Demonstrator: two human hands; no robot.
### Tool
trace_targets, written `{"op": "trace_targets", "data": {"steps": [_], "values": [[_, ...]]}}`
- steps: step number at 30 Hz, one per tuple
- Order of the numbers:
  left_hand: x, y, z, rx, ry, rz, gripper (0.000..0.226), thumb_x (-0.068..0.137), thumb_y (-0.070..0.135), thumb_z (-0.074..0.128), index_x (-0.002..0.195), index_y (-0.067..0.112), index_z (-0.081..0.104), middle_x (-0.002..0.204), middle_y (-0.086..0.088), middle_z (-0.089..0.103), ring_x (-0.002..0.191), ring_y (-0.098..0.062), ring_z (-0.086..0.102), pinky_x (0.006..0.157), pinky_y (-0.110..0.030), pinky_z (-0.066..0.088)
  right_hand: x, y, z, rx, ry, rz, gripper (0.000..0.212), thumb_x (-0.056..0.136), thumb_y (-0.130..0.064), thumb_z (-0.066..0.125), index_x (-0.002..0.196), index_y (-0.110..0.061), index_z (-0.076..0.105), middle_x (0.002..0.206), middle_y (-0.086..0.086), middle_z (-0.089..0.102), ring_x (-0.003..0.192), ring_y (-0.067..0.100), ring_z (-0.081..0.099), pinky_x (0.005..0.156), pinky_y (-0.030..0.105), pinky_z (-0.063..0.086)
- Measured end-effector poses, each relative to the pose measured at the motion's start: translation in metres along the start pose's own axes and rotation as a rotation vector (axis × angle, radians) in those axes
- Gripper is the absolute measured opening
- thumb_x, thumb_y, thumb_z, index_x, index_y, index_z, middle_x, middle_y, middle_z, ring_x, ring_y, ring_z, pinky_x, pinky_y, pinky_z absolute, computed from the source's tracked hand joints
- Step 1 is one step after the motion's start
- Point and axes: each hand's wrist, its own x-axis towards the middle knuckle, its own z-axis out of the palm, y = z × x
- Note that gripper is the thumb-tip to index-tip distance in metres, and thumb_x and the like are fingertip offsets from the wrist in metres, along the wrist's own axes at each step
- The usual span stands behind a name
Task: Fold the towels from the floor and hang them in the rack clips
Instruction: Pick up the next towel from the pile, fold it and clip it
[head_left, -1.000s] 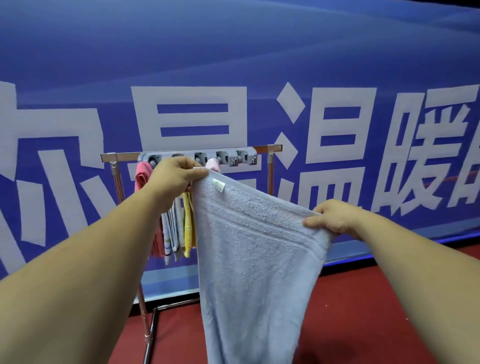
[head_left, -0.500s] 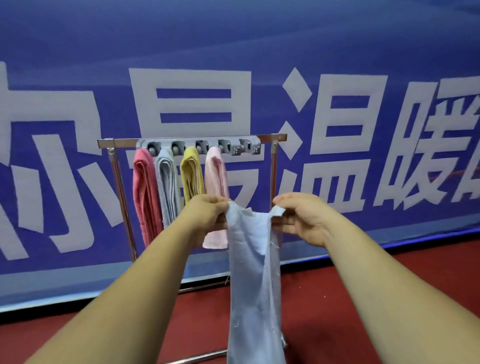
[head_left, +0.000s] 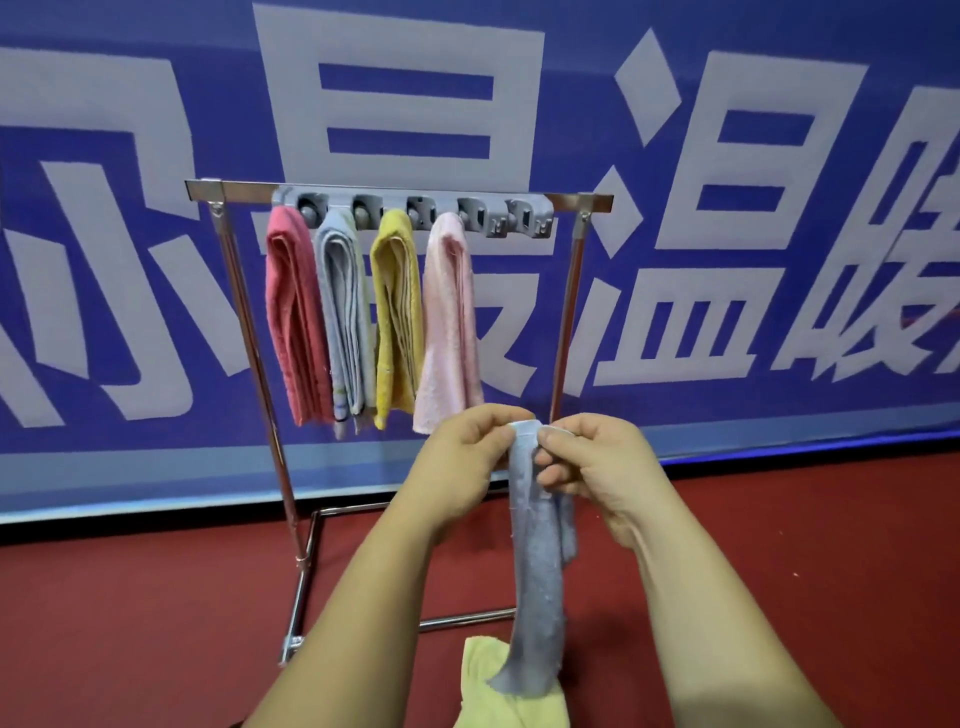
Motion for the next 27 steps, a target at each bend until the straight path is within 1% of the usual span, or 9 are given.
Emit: {"op": "trace_targets", "data": {"steps": [5, 9, 11, 14, 17, 19, 21, 24, 27], "values": [[-0.009, -0.004, 0.006, -0.072, -0.033, -0.031, 0.019, 0.107, 0.012, 0.061, 0.115, 0.013, 0.078, 0.109, -0.007, 0.082, 0.105, -0.018, 0.078, 0.096, -0.034, 0.060, 0.004, 0.014, 0.007, -0.018, 0.052, -0.023, 0.015, 0.095, -0.009, 0.076, 0.084, -0.004, 0.067, 0.067, 0.010, 0.067, 0.049, 0.015, 0.058, 0.049, 0.022, 0.052], [-0.012, -0.013, 0.001, -0.087, -0.055, -0.058, 0.020, 0.104, 0.008, 0.065, 0.118, 0.015, 0.077, 0.109, -0.008, 0.082, 0.112, -0.027, 0.077, 0.106, -0.044, 0.058, 0.008, 0.023, 0.012, -0.065, 0.070, -0.054, 0.017, 0.092, -0.010, 0.080, 0.083, -0.003, 0.067, 0.064, 0.011, 0.067, 0.046, 0.015, 0.057, 0.049, 0.023, 0.049], [-0.014, -0.015, -0.001, -0.050, -0.052, -0.054, 0.025, 0.098, 0.004, 0.072, 0.118, 0.017, 0.077, 0.107, -0.006, 0.083, 0.113, -0.025, 0.076, 0.109, -0.043, 0.056, 0.009, 0.026, 0.014, -0.065, 0.071, -0.055, 0.018, 0.092, -0.011, 0.080, 0.086, 0.001, 0.067, 0.064, 0.012, 0.067, 0.046, 0.016, 0.056, 0.052, 0.026, 0.050], [-0.014, -0.020, 0.000, 0.014, -0.050, -0.038, 0.025, 0.095, 0.004, 0.076, 0.115, 0.018, 0.079, 0.104, -0.004, 0.083, 0.109, -0.023, 0.077, 0.107, -0.041, 0.056, 0.010, 0.029, 0.016, -0.054, 0.063, -0.048, 0.017, 0.093, -0.011, 0.078, 0.085, -0.001, 0.067, 0.064, 0.010, 0.068, 0.046, 0.016, 0.056, 0.053, 0.027, 0.050], [-0.013, -0.024, 0.001, 0.021, 0.014, -0.050, 0.019, 0.099, 0.007, 0.071, 0.113, 0.018, 0.079, 0.103, -0.003, 0.083, 0.106, -0.021, 0.078, 0.106, -0.048, 0.057, 0.011, 0.030, 0.016, -0.050, 0.043, -0.059, 0.018, 0.093, -0.012, 0.079, 0.086, -0.002, 0.066, 0.063, 0.009, 0.068, 0.046, 0.016, 0.055, 0.055, 0.028, 0.050], [-0.012, -0.026, 0.000, -0.011, 0.061, -0.066, 0.017, 0.100, 0.007, 0.070, 0.112, 0.016, 0.078, 0.102, -0.005, 0.083, 0.105, -0.026, 0.078, 0.104, -0.055, 0.057, 0.012, 0.029, 0.012, -0.063, 0.012, -0.068, 0.019, 0.093, -0.014, 0.079, 0.086, -0.002, 0.066, 0.062, 0.008, 0.067, 0.045, 0.017, 0.054, 0.054, 0.029, 0.048], [-0.010, -0.026, -0.003, -0.021, 0.085, -0.059, 0.016, 0.100, 0.007, 0.070, 0.108, 0.017, 0.078, 0.101, -0.008, 0.083, 0.102, -0.028, 0.078, 0.102, -0.057, 0.058, 0.012, 0.027, 0.003, -0.160, -0.067, -0.060, 0.017, 0.092, -0.014, 0.080, 0.086, -0.005, 0.067, 0.061, 0.007, 0.066, 0.046, 0.019, 0.053, 0.053, 0.029, 0.046], [-0.009, -0.022, -0.008, -0.016, 0.117, -0.031, 0.020, 0.101, 0.002, 0.066, 0.105, 0.018, 0.078, 0.096, -0.004, 0.082, 0.093, -0.019, 0.075, 0.095, -0.047, 0.059, 0.012, 0.027, -0.015, -0.437, -0.208, -0.035, 0.023, 0.088, -0.017, 0.083, 0.076, -0.010, 0.064, 0.055, -0.001, 0.057, 0.048, 0.015, 0.050, 0.052, 0.030, 0.044], [-0.008, -0.017, -0.012, -0.010, 0.130, -0.007, 0.023, 0.101, 0.000, 0.064, 0.104, 0.018, 0.078, 0.089, 0.006, 0.080, 0.087, -0.008, 0.071, 0.084, -0.028, 0.057, 0.012, 0.031, -0.030, -0.668, -0.246, -0.062, 0.034, 0.084, -0.030, 0.085, 0.072, -0.007, 0.063, 0.058, -0.007, 0.051, 0.055, 0.011, 0.044, 0.059, 0.032, 0.036]]}}
